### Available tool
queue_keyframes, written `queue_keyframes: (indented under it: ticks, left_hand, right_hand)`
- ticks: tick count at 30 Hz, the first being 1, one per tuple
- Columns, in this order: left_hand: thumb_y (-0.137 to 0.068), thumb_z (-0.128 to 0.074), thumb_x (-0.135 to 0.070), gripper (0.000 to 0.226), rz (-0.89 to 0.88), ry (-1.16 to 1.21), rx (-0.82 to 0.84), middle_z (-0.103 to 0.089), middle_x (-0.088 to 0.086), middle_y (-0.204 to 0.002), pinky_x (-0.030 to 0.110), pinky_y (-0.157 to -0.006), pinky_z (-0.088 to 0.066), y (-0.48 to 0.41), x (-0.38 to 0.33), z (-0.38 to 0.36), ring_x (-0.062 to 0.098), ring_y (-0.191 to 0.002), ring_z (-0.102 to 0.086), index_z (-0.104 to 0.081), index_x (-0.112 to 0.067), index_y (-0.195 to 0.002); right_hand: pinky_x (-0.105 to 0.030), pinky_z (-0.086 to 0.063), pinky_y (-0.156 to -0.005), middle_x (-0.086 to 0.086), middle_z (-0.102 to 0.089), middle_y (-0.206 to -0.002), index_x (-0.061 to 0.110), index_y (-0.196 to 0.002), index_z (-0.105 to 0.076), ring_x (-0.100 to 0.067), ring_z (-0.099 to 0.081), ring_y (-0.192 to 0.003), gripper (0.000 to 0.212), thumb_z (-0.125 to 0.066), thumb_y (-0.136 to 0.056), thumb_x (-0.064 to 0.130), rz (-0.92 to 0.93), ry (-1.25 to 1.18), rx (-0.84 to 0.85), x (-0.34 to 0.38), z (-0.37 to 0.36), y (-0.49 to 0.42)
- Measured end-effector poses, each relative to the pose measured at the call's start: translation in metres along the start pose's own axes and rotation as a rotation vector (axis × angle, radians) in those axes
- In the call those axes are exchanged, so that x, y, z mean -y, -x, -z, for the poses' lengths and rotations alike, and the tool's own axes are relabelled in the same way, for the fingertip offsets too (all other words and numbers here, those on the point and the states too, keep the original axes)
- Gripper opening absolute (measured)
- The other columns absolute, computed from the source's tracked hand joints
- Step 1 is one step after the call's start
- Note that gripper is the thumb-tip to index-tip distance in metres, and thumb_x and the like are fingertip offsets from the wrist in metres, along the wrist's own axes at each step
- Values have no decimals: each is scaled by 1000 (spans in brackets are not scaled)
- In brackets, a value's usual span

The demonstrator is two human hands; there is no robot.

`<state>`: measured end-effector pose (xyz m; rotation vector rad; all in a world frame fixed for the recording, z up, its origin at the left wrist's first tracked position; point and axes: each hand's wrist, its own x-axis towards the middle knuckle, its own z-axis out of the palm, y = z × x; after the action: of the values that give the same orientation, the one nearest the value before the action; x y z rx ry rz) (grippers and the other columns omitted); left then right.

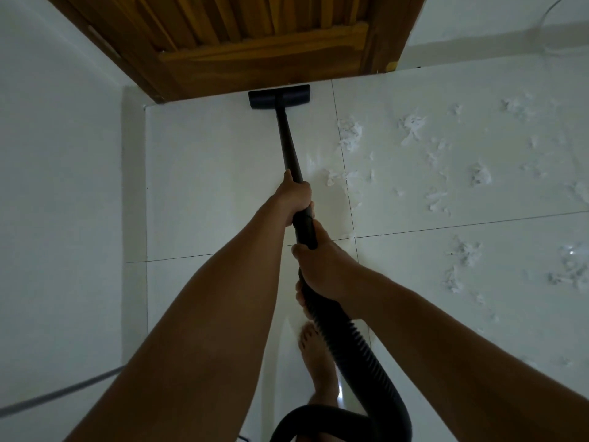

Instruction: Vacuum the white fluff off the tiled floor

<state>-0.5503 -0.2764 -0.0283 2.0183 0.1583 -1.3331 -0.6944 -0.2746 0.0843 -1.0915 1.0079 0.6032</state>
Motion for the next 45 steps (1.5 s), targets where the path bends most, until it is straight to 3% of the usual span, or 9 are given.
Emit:
queue_keyframes:
  ticks: [9, 16, 20, 26, 29, 32, 36, 39, 45]
  left_hand:
    - [-103, -34, -17, 72, 47, -3, 20, -59, 12, -85, 29, -51, -52, 29, 17, -28, 15, -61, -57, 7, -39, -158]
    - [-101, -36, -16, 75, 89, 10, 41, -60, 13, -88, 36, -70, -60, 81, 67, -56, 19, -66, -58, 8, -42, -157]
    - [-102, -37, -18, 74, 104, 14, 25, -59, 14, -85, 39, -77, -61, 113, 109, -67, 19, -66, -58, 6, -42, -157]
    - [-104, -38, -19, 71, 102, 41, 15, -59, 14, -84, 35, -66, -58, 167, 176, -96, 19, -67, -58, 3, -41, -158]
    - [-102, -38, -19, 72, 110, 34, 15, -60, 15, -93, 38, -71, -60, 190, 208, -115, 22, -71, -60, 3, -41, -158]
    - [-102, -37, -17, 73, 121, 57, 17, -60, 14, -84, 35, -66, -58, 214, 236, -134, 20, -65, -60, 3, -42, -158]
    - [-102, -37, -18, 75, 132, 67, 42, -60, 14, -85, 40, -76, -60, 240, 267, -152, 20, -65, -59, 6, -44, -157]
    - [-102, -38, -17, 74, 141, 68, 50, -59, 14, -87, 37, -70, -60, 262, 283, -161, 19, -65, -59, 5, -42, -157]
    - [-101, -38, -16, 70, 176, 57, 58, -57, 12, -89, 37, -71, -60, 292, 289, -162, 17, -64, -57, -4, -39, -157]
  right_hand:
    - [-36, -55, -52, -15, -58, -70, 59, -152, -15, -21, -59, -44, 66, -41, -106, 19, -5, -34, 0, -29, 11, 25]
    - [-16, -42, -34, -10, -58, -78, 46, -160, -6, -4, -53, -28, 69, -41, -108, 18, 16, 73, -10, -81, 9, 84]
    - [-14, -40, -33, -9, -58, -77, 41, -162, -3, -2, -50, -27, 69, -39, -108, 17, 29, 132, 3, -120, -3, 114]
    - [-12, -31, -28, -3, -54, -77, 32, -163, -2, 1, -44, -22, 65, -37, -110, 17, 64, 250, -10, -192, -18, 155]
    - [-13, -35, -31, -3, -57, -83, 35, -163, 0, 1, -49, -27, 67, -38, -110, 18, 59, 233, 23, -229, -18, 177]
    - [-18, -44, -39, -7, -62, -86, 40, -162, 1, -7, -55, -42, 69, -39, -109, 21, 41, 245, 27, -267, -18, 194]
    - [-19, -43, -43, -4, -64, -87, 38, -162, 3, -9, -54, -53, 70, -39, -108, 23, 38, 304, 18, -307, -21, 215]
    - [-21, -43, -48, -4, -64, -91, 37, -162, 4, -11, -55, -58, 70, -39, -108, 24, 21, 309, 13, -326, -26, 231]
    - [-30, -53, -64, -10, -59, -92, 30, -161, -10, -18, -58, -70, 67, -43, -105, 17, 20, 187, 30, -335, -33, 252]
